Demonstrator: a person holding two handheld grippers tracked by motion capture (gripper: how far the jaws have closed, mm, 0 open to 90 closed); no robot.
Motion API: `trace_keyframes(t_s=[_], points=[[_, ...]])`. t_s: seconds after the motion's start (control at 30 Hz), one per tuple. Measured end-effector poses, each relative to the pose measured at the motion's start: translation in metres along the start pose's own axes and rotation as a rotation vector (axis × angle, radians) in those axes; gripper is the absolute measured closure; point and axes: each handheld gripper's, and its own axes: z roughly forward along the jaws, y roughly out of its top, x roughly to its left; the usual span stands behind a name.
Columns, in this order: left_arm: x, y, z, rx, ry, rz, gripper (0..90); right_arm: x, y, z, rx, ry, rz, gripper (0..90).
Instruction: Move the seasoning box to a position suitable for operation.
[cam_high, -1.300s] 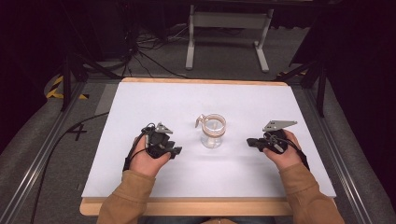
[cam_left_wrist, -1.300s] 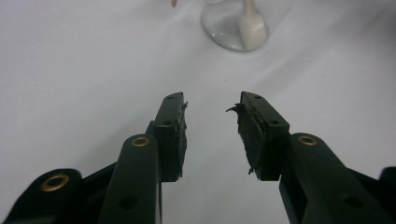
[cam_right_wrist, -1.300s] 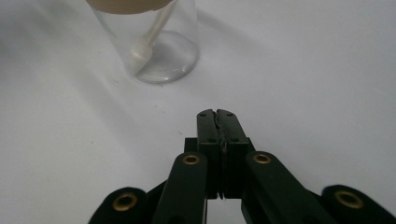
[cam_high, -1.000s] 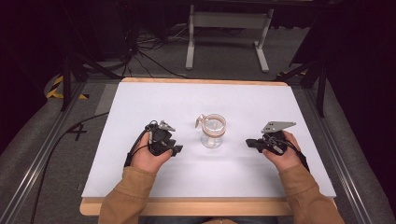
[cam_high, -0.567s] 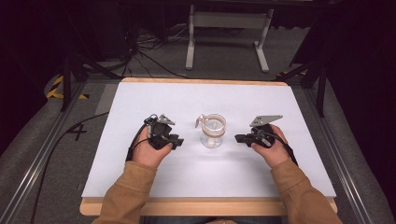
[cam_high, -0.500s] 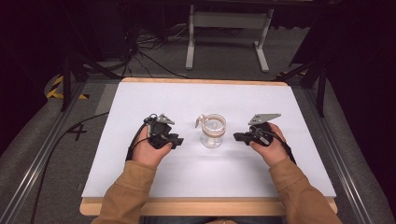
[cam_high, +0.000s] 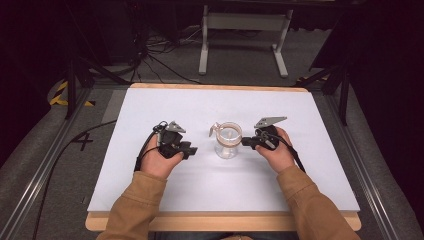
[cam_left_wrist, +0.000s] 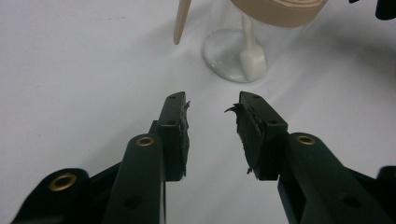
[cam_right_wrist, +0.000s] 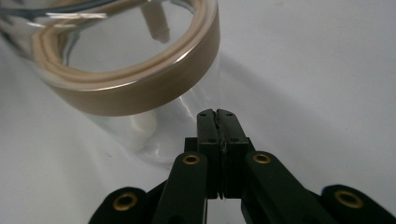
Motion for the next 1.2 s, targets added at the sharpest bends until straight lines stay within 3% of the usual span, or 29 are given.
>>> trace_keyframes(t_s=[0.1,0.23,0.53,0.83,1.2], points=[[0.002,-0.001,-0.001,-0.014,-0.008,0.008,59.9,-0.001,0.000,0.003,0.002,-0.006,0.000,90.0],[0.003,-0.002,-0.001,-0.007,-0.006,-0.021,59.6,-0.001,0.000,0.004,0.006,-0.006,-0.013,90.0],[0.003,-0.002,-0.001,-0.008,0.002,-0.020,59.8,0.004,-0.001,0.002,0.020,0.003,-0.039,90.0],[0.004,-0.003,0.000,-0.009,0.009,-0.022,60.3,0.030,-0.001,0.003,0.058,0.038,-0.127,90.0],[0.010,-0.005,-0.005,-0.010,0.026,-0.035,63.7,0.056,0.005,0.014,0.058,0.094,-0.177,90.0]])
